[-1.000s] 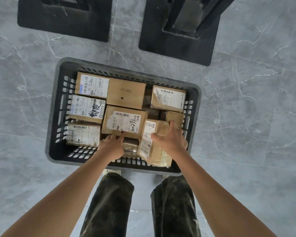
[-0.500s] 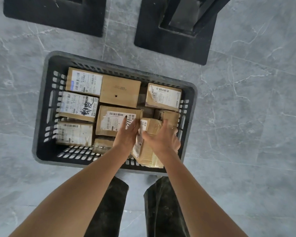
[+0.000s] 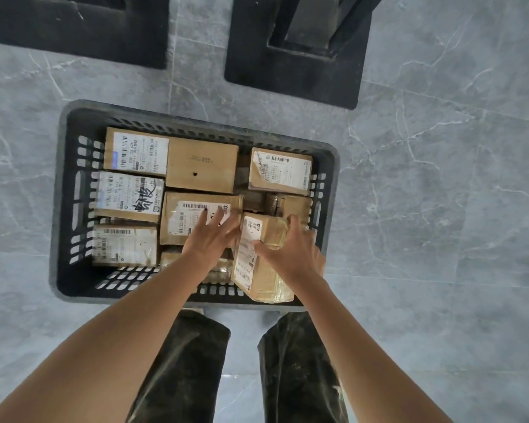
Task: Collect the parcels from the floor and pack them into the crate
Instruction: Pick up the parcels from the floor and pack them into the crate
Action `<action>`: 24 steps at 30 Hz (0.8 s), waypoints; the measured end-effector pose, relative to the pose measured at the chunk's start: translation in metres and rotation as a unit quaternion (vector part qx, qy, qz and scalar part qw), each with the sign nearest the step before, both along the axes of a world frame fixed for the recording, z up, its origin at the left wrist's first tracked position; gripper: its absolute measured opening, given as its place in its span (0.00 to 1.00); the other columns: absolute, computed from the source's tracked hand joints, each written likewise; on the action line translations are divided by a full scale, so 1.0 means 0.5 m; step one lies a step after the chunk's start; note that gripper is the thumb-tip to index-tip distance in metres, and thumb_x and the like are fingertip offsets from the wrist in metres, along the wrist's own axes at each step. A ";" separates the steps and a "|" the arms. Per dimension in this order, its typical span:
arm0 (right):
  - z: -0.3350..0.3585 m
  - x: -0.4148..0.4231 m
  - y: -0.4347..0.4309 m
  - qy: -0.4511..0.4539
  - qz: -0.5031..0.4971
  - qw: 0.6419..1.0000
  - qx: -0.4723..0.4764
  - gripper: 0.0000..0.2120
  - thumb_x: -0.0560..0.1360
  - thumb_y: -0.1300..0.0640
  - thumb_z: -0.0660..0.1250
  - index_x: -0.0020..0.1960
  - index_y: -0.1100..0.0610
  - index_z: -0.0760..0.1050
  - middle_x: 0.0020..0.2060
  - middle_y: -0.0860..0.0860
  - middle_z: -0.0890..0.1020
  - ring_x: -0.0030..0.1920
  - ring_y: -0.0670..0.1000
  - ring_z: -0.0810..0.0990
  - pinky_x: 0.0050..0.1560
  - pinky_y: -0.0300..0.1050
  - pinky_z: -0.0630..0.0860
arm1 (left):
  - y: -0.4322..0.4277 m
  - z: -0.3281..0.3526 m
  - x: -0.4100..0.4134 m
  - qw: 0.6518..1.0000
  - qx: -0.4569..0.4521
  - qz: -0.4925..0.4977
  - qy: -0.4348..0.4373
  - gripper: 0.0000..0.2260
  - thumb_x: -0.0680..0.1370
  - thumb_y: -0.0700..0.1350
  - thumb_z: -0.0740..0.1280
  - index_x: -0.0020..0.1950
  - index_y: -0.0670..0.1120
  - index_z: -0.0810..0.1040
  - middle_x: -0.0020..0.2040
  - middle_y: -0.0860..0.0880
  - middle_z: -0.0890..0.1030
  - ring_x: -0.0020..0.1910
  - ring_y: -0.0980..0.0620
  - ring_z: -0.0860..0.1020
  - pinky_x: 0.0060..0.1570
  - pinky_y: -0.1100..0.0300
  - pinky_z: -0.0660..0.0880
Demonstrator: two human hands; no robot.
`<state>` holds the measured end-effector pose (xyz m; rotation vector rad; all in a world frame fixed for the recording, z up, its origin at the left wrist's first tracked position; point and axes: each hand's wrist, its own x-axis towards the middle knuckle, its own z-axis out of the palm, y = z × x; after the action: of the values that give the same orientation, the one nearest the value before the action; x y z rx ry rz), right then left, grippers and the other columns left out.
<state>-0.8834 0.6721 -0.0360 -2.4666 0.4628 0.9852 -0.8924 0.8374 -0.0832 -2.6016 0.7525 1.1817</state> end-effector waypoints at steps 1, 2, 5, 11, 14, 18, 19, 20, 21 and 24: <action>0.002 -0.003 -0.003 -0.003 -0.002 1.000 0.002 0.42 0.62 0.35 0.71 0.68 0.49 0.59 0.60 0.53 0.71 0.51 0.48 0.69 0.44 0.39 0.65 | -0.004 -0.001 0.008 1.000 0.002 0.002 -0.006 0.41 0.72 0.44 0.70 0.76 0.53 0.47 0.76 0.43 0.42 0.74 0.41 0.51 0.72 0.42 0.55; 0.003 -0.006 -0.004 -0.008 -0.003 1.000 -0.003 0.42 0.61 0.35 0.71 0.68 0.48 0.59 0.59 0.53 0.71 0.48 0.47 0.67 0.42 0.38 0.64 | -0.009 0.000 0.018 1.000 0.004 0.006 -0.012 0.40 0.71 0.44 0.70 0.76 0.53 0.49 0.75 0.43 0.44 0.74 0.41 0.52 0.71 0.42 0.56; -0.001 -0.009 0.001 -0.018 -0.004 0.999 -0.034 0.42 0.61 0.33 0.72 0.68 0.47 0.59 0.58 0.54 0.71 0.45 0.48 0.67 0.41 0.41 0.65 | -0.013 0.003 0.037 0.999 0.027 -0.007 -0.019 0.40 0.70 0.46 0.72 0.75 0.52 0.52 0.75 0.41 0.47 0.74 0.40 0.52 0.69 0.41 0.59; -0.013 0.004 0.023 -0.002 0.010 0.997 -0.071 0.41 0.62 0.34 0.71 0.67 0.48 0.58 0.56 0.55 0.71 0.46 0.51 0.71 0.44 0.44 0.70 | -0.019 0.018 0.041 0.998 0.051 -0.018 -0.028 0.36 0.71 0.47 0.71 0.74 0.49 0.56 0.76 0.41 0.49 0.75 0.41 0.52 0.67 0.40 0.62; -0.031 0.022 0.044 -0.016 -0.025 0.999 -0.016 0.40 0.63 0.39 0.74 0.67 0.52 0.61 0.60 0.54 0.70 0.57 0.52 0.69 0.57 0.49 0.67 | -0.034 0.017 0.047 0.997 0.073 -0.015 -0.009 0.36 0.72 0.48 0.71 0.75 0.49 0.56 0.77 0.41 0.50 0.75 0.40 0.50 0.69 0.39 0.58; -0.050 0.048 0.062 -0.002 -0.012 1.000 -0.019 0.42 0.63 0.35 0.73 0.67 0.55 0.61 0.64 0.59 0.67 0.63 0.57 0.66 0.63 0.52 0.66 | -0.043 0.015 0.044 0.994 0.102 -0.038 -0.004 0.37 0.72 0.51 0.70 0.76 0.48 0.54 0.77 0.41 0.49 0.75 0.40 0.48 0.70 0.39 0.57; -0.055 0.053 0.061 0.000 -0.005 1.000 -0.025 0.42 0.63 0.36 0.73 0.68 0.54 0.61 0.65 0.59 0.67 0.64 0.57 0.67 0.63 0.52 0.66 | -0.044 0.015 0.042 0.994 0.100 -0.042 -0.004 0.38 0.72 0.51 0.69 0.76 0.48 0.53 0.77 0.41 0.48 0.75 0.40 0.48 0.70 0.39 0.57; -0.060 0.058 0.060 0.001 -0.005 1.000 -0.025 0.41 0.64 0.38 0.74 0.68 0.54 0.61 0.65 0.59 0.67 0.64 0.57 0.67 0.63 0.52 0.66 | -0.043 0.016 0.041 0.994 0.094 -0.046 -0.005 0.38 0.72 0.51 0.69 0.76 0.48 0.52 0.77 0.40 0.48 0.75 0.40 0.47 0.70 0.38 0.57; -0.064 0.064 0.059 0.004 -0.009 1.000 -0.021 0.40 0.65 0.40 0.74 0.69 0.53 0.61 0.66 0.59 0.68 0.65 0.57 0.66 0.63 0.52 0.65 | -0.040 0.017 0.039 0.995 0.087 -0.050 -0.004 0.39 0.72 0.51 0.70 0.76 0.49 0.51 0.77 0.40 0.47 0.76 0.40 0.47 0.70 0.38 0.57; -0.081 0.083 0.063 0.009 0.029 0.998 -0.051 0.39 0.66 0.38 0.72 0.69 0.52 0.61 0.64 0.57 0.70 0.64 0.57 0.68 0.61 0.52 0.66 | -0.024 0.016 0.035 0.996 0.067 -0.052 -0.004 0.39 0.72 0.49 0.70 0.77 0.50 0.51 0.76 0.41 0.45 0.75 0.41 0.46 0.69 0.36 0.57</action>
<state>-0.8420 0.7036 -0.0762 -2.5772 0.4606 1.0319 -0.8750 0.8254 -0.0753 -2.4272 0.7694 1.1488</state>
